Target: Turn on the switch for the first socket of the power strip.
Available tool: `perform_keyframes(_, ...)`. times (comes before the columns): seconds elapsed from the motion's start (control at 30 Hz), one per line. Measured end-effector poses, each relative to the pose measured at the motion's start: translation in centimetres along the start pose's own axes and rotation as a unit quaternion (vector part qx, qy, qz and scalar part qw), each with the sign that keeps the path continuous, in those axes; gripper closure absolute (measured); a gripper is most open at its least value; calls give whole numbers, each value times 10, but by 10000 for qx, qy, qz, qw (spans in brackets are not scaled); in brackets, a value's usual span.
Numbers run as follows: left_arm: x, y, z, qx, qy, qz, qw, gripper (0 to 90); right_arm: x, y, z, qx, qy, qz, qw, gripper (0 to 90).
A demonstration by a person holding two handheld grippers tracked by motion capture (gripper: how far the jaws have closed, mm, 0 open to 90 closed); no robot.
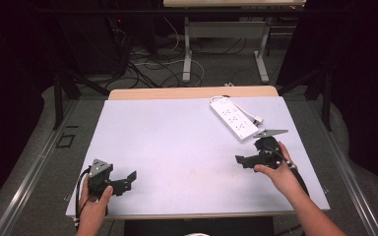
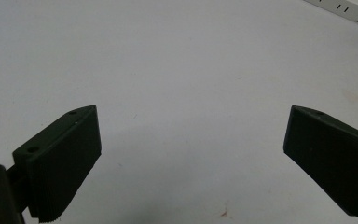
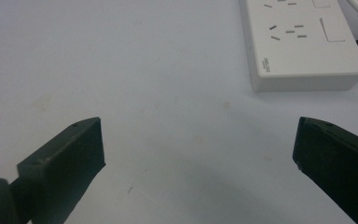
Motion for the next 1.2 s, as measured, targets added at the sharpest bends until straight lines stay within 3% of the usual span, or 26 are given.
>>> perform_keyframes(0.5,0,0,0,-8,-10,6,10000,41,35,3,0,2,21,135,9999,29)
perform_keyframes(0.83,1,1,0,-10,3,-15,10000,41,45,8,3,185,-55,223,9996,31)
perform_keyframes(1.2,0,0,0,-2,-21,0,10000,41,50,10,0,200,-54,418,9989,41)
Point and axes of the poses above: each handheld gripper's, and its own axes: y roughly forward along the jaws, x roughly out of its underside, z roughly to its right, the point moved 5 cm from there along y, roughly forward along the jaws, and after that the axes turned 14 degrees about -z, right-handed, at the moved point
